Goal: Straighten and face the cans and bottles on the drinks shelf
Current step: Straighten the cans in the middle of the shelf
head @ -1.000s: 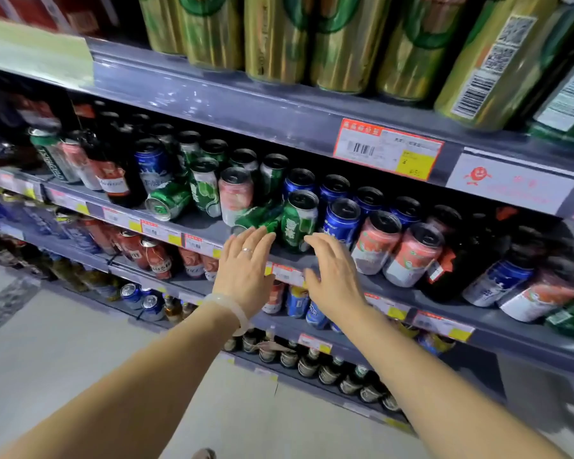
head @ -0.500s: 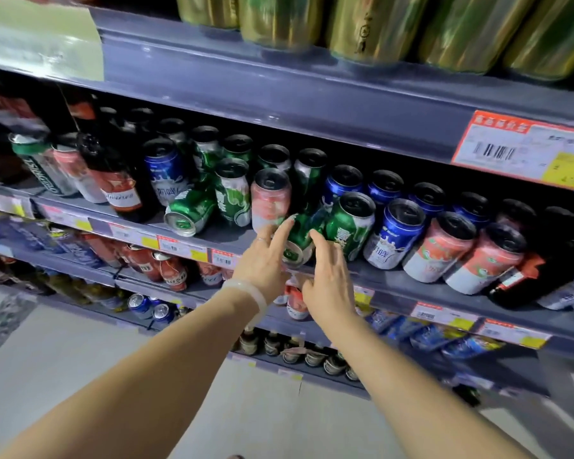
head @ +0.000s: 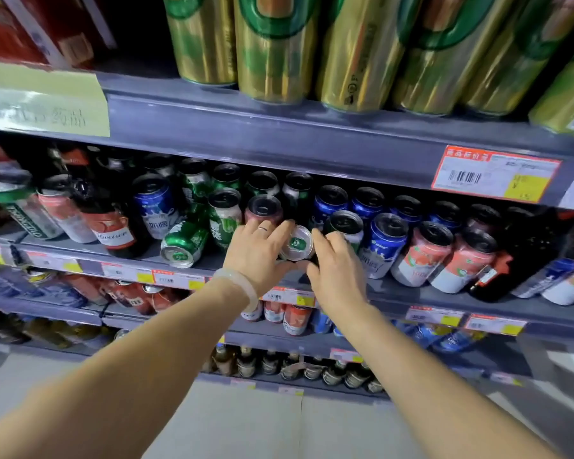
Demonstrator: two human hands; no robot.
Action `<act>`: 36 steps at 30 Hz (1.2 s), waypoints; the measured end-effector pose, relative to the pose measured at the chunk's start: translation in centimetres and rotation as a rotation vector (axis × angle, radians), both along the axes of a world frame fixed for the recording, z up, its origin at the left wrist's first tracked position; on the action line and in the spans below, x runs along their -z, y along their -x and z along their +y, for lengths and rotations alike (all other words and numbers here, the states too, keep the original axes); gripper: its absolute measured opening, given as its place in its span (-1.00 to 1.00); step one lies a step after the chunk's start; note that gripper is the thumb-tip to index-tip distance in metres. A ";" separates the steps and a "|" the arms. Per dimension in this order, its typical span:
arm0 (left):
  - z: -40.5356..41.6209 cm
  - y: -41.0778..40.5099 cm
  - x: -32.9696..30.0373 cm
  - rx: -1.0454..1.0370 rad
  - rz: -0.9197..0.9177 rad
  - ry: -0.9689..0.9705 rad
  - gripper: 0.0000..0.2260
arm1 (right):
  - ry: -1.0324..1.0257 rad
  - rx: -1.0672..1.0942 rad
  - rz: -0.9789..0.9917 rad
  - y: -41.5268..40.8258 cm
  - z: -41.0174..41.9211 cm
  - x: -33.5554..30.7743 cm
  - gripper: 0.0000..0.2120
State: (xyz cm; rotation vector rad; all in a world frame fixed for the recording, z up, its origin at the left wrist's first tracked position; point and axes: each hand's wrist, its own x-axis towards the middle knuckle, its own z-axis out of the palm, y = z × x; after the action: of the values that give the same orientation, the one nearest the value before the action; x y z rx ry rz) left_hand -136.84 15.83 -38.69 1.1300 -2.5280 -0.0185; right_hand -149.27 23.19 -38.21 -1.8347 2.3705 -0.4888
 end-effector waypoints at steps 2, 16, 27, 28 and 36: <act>-0.5 0.3 -0.7 -0.025 -0.063 0.120 -0.37 | 0.031 0.014 0.089 0.2 -0.4 -0.9 -0.57; -4.0 2.0 -1.4 0.023 -0.120 -0.089 -0.50 | -0.041 -0.039 0.120 3.2 -3.7 -1.9 -0.60; -2.6 0.2 -1.9 -0.125 -0.177 -0.059 -0.19 | -0.072 -0.153 0.184 1.8 -4.1 -3.8 -0.35; -2.4 -0.3 -2.2 -0.140 -0.152 -0.055 -0.20 | -0.043 -0.181 0.172 1.3 -4.3 -4.5 -0.36; -1.4 -7.4 -3.1 -0.294 -0.200 -0.088 -0.23 | 0.027 -0.362 0.085 -4.3 -5.7 -3.9 -0.48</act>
State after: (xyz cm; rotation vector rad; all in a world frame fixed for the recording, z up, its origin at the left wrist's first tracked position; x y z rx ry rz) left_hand -129.45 14.46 -35.61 1.6018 -2.5225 0.0641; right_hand -144.92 17.49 -34.26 -2.2704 2.0148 -0.4091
